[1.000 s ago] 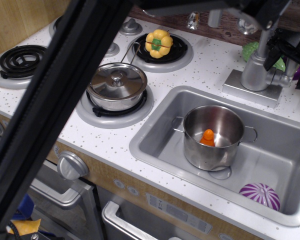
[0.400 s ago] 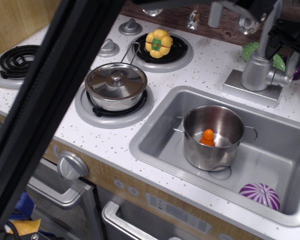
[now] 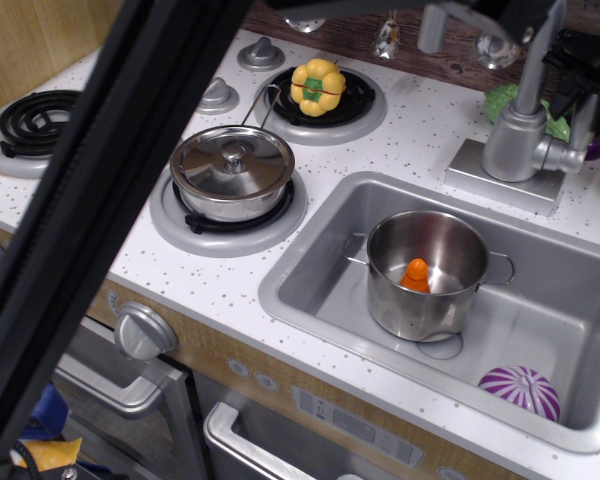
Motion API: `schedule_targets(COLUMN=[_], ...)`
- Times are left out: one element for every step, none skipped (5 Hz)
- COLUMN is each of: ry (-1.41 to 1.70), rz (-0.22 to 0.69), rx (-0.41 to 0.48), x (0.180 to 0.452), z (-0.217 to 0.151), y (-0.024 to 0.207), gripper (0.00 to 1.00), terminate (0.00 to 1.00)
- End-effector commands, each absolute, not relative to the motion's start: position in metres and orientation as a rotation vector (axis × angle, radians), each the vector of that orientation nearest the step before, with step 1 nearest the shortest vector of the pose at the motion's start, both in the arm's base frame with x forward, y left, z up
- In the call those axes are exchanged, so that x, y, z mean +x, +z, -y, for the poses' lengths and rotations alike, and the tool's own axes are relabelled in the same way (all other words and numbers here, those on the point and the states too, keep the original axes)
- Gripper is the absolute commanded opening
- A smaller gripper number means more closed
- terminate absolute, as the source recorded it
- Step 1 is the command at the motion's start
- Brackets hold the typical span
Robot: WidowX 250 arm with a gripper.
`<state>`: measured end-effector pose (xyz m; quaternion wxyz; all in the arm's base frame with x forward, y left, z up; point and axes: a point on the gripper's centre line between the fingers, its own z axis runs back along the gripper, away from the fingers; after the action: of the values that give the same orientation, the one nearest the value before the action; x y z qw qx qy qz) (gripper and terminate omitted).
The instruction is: Turn lever vertical to front
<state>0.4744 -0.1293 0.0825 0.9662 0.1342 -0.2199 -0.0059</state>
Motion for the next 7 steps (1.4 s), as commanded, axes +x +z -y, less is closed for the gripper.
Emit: schedule_targets(ry=[0.079,0.137,0.201,0.229,0.257,0.239,0.225], rz=[0.528,0.478,0.361,0.274,0.238,0.225,0.219], rx=[0.263,0.261,0.214,0.111,0.015,-0.004,-0.013], x=[0.468,0.454,0.441,0.432,0.414,0.407,0.408], z=[0.142,0.154,0.152,0.140,0.122,0.116,0.113], y=[0.122,0.118,0.107,0.098,0.084,0.076,0.066], gripper=[0.00,0.00,0.00,0.00,0.00,0.00,0.00], terminate=[0.00,0.00,0.00,0.00,0.00,0.00,0.00])
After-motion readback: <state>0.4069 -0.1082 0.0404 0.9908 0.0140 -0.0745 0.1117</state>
